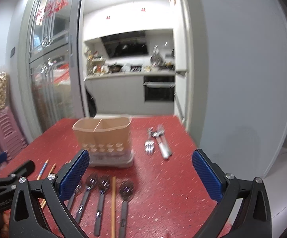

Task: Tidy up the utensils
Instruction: 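Grasp the blue-patterned chopstick with left tool while right tool grasps a dark spoon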

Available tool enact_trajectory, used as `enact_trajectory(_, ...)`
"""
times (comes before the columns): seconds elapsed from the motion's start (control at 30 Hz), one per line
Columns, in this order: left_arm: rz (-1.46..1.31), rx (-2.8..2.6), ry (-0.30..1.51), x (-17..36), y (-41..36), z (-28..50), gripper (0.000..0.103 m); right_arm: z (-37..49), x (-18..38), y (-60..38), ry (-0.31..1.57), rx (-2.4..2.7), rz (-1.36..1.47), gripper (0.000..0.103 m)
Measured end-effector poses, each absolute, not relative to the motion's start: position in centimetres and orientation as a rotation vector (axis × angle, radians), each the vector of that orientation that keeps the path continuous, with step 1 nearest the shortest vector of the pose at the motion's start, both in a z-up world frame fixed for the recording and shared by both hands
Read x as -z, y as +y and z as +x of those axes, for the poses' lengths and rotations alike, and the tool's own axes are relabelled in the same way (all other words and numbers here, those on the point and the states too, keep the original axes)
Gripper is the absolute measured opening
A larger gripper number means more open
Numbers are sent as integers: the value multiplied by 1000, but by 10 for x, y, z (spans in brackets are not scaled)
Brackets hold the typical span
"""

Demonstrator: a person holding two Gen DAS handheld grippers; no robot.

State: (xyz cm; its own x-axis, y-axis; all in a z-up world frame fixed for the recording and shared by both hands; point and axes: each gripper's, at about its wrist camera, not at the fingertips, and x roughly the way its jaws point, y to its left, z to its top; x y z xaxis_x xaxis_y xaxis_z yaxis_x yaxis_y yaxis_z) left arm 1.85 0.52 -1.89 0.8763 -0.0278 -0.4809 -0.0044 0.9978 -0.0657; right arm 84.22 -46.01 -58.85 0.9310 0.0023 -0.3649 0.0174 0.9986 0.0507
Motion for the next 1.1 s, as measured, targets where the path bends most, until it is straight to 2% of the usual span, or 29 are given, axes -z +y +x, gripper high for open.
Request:
enact_trajectory(0.1, -104, 20, 619, 37, 19, 31, 103, 860, 599, -466, 482, -36, 84, 103)
enact_trajectory(0.37, -21, -118, 757, 65, 60, 68, 103, 897, 634, -483, 724, -69, 100, 103)
enact_trajectory(0.5, -68, -125, 825, 80, 87, 91, 103, 918, 660, -490, 862, -53, 116, 103)
enact_trajectory(0.77, -134, -154, 961, 109, 119, 128, 103, 953, 690, -479, 1031, -74, 80, 102)
enact_trajectory(1.1, -111, -143, 1075, 131, 121, 156, 98, 978, 711, -453, 1186, -104, 4, 76)
